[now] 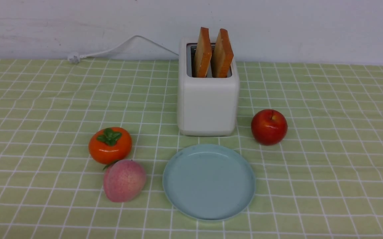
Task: Take toasted bread from bread machine on green coffee tablecloth place on plate.
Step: 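Reach for a toast slice standing in the toaster with the left gripper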
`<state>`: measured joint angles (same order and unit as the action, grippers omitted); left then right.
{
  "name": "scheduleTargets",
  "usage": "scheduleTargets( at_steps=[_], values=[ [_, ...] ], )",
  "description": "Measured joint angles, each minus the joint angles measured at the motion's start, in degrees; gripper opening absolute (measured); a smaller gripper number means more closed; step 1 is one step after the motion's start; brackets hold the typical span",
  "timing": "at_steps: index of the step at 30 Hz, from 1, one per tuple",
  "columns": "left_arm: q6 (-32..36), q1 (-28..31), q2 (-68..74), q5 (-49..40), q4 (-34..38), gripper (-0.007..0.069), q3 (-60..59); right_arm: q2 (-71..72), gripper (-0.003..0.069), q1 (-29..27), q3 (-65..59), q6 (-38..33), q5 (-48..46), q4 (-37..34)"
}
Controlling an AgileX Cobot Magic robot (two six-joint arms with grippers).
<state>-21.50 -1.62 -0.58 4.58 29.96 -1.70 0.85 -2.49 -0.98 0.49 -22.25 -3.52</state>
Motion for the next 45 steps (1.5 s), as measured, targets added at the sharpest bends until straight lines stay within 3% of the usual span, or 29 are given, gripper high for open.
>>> scheduleTargets(
  at_steps=[6,12,16,23,28,35,40,45],
  values=[
    [-1.2,0.0,0.0,-2.6,1.3,0.0222,0.5,0.0,0.024,0.0,0.0,0.0,0.0,0.0],
    [5.7,0.0,0.0,-11.0,-1.8,-0.0006,10.5,0.0,0.024,0.0,-0.5,2.0,3.5,-2.5],
    [14.9,0.0,0.1,-15.5,-3.3,-0.0013,17.0,0.0,0.024,0.0,-0.5,7.5,11.2,-13.8],
    [24.6,-2.7,4.3,-15.1,-3.3,-0.0013,18.2,0.0,0.024,0.0,-0.5,9.0,19.2,-24.1],
    [28.2,-11.1,9.8,-13.1,-3.3,-0.0013,18.2,-1.9,0.024,0.0,5.1,7.9,11.2,-24.6],
    [30.5,-20.0,29.8,-0.3,-2.2,-0.0013,23.6,-18.4,0.0239,0.2,29.9,-11.9,-16.3,-24.8],
    [30.5,-23.3,43.1,4.1,-3.1,-0.0013,30.4,-25.2,0.0211,0.2,38.2,-20.3,-21.0,-28.9],
    [30.7,-27.9,56.8,6.5,-8.9,-0.0013,38.1,-27.0,0.0178,0.2,39.6,-28.0,-21.0,-35.9]
  ],
)
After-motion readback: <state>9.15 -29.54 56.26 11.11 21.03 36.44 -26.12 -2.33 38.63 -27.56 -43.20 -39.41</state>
